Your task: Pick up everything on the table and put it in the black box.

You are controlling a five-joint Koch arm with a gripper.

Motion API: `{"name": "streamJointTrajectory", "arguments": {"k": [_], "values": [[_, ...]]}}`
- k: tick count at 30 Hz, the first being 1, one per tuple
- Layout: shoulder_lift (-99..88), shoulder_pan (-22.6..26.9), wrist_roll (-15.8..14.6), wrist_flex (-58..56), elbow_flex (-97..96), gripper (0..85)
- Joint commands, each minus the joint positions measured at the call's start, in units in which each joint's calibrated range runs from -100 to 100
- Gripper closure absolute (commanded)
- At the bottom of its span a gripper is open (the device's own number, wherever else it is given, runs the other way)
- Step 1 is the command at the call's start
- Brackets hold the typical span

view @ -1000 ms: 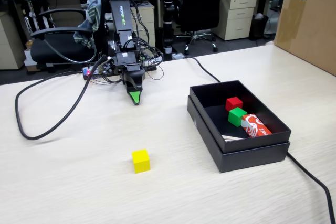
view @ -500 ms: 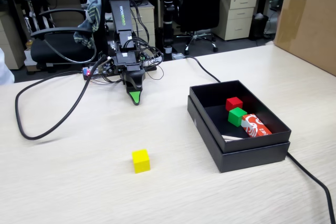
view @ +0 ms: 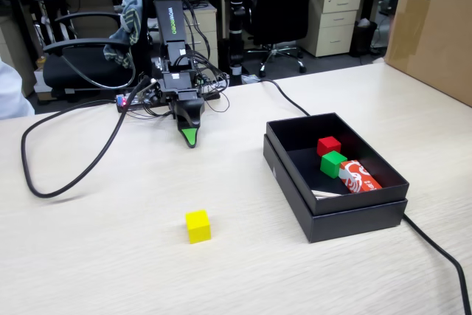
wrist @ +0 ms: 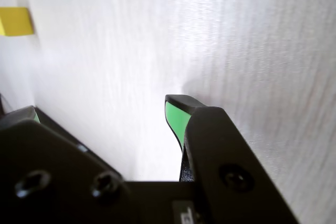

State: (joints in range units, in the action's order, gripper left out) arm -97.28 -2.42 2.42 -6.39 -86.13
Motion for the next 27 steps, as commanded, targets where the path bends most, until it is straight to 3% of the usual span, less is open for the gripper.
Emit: {"name": "streamJointTrajectory", "arguments": {"k": [1,11,18,21,27], "values": [[0.38,0.24,-1.61,-14.30,16.13,38.3],[27.80,0.98,-4.25,-42.64,61.83,38.3],[58.90,-0.05,-2.64,-50.76,92.11,38.4],[77.95,-0.93,-1.03,-52.23,108.07,42.2],[101.47,-2.34,0.29,-52.23,121.21,42.0]]}}
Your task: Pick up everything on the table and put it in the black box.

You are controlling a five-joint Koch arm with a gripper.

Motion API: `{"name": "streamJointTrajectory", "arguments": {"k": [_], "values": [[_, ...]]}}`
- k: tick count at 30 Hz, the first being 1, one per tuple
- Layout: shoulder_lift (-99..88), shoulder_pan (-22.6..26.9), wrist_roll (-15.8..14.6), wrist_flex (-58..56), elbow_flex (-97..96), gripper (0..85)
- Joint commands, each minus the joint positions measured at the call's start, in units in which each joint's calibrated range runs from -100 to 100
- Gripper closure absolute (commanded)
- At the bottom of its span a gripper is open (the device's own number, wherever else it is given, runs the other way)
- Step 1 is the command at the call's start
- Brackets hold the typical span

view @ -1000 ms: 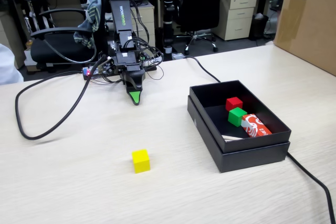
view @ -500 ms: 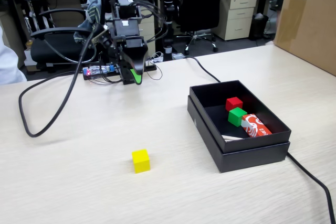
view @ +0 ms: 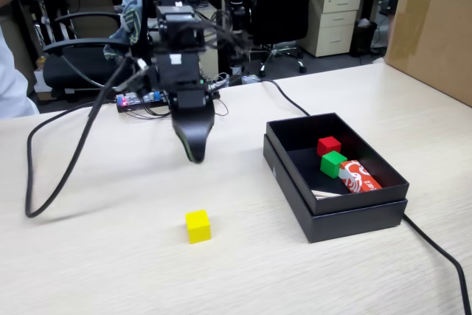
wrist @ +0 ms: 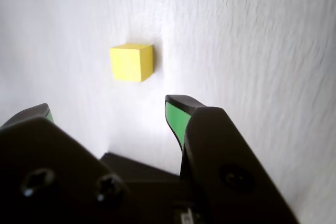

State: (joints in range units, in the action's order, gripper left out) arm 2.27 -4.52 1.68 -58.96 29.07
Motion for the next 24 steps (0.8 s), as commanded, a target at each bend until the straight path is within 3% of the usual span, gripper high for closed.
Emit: {"name": "streamJointTrajectory", "arguments": {"k": [1,11,24], "values": [[5.02,-0.34,1.03,0.34,7.64,42.0],[25.45,-0.44,0.88,0.34,17.89,41.9],[29.69,-0.49,1.17,-2.94,18.52,44.8]]}}
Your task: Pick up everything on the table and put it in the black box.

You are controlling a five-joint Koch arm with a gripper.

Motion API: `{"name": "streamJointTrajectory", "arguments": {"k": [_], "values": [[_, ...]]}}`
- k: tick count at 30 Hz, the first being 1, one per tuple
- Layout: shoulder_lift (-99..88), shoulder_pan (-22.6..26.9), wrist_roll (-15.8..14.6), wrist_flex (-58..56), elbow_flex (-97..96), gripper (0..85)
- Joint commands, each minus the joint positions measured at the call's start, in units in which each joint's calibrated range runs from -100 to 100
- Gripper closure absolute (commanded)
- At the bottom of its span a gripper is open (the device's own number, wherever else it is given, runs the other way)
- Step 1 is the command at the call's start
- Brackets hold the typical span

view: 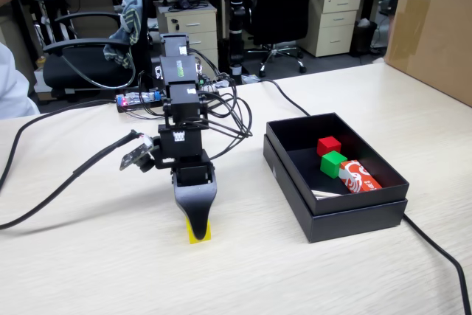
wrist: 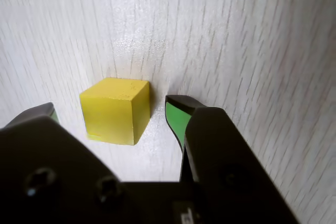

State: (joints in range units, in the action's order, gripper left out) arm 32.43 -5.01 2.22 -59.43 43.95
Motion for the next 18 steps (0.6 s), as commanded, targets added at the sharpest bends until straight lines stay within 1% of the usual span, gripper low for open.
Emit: {"name": "streamJointTrajectory", "arguments": {"k": [1,2,5,6,9,10,14,17,18], "values": [[-0.13,0.00,0.83,-2.47,4.01,48.0],[-0.13,0.00,0.93,-2.47,4.01,50.5],[-0.13,0.05,1.22,-2.47,3.92,61.7],[-0.01,0.05,1.37,-2.47,3.92,67.4],[0.22,0.00,1.47,-2.47,4.10,77.7],[0.45,-0.05,1.51,-2.47,4.55,84.3],[-1.27,-0.05,1.51,-2.56,3.01,84.6],[-8.62,0.44,1.27,-2.47,-0.07,84.6],[-15.16,1.12,0.98,-2.47,-2.70,84.6]]}}
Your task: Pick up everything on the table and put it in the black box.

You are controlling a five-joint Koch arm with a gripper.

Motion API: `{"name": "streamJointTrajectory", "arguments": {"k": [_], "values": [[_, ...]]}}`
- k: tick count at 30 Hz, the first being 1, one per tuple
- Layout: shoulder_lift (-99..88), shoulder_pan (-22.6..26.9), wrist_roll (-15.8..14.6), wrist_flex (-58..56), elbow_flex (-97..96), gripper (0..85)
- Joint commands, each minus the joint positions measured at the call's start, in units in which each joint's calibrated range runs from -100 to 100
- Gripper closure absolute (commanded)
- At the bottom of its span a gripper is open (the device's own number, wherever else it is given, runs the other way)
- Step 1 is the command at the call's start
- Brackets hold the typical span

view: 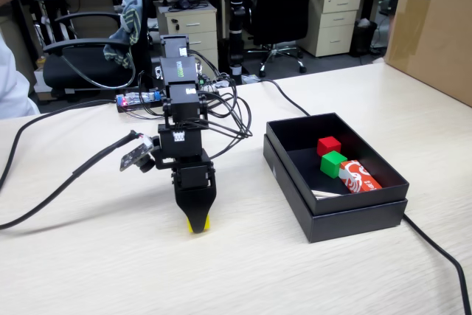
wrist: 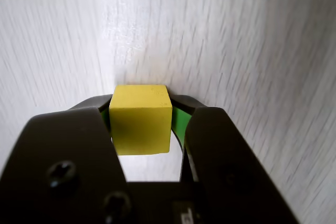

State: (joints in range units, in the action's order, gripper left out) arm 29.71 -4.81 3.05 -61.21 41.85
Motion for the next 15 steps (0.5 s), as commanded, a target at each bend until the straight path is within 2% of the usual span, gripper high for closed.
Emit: {"name": "streamJointTrajectory", "arguments": {"k": [1,7,13,14,15], "values": [[-16.23,1.42,0.00,-0.69,-2.32,84.6],[-38.95,5.86,-1.32,-0.69,-13.29,84.6],[-56.73,12.80,-2.83,-0.78,-21.00,84.6],[-58.45,14.16,-3.17,-0.78,-21.64,84.6],[-59.83,19.58,-5.27,-0.69,-21.64,84.6]]}}
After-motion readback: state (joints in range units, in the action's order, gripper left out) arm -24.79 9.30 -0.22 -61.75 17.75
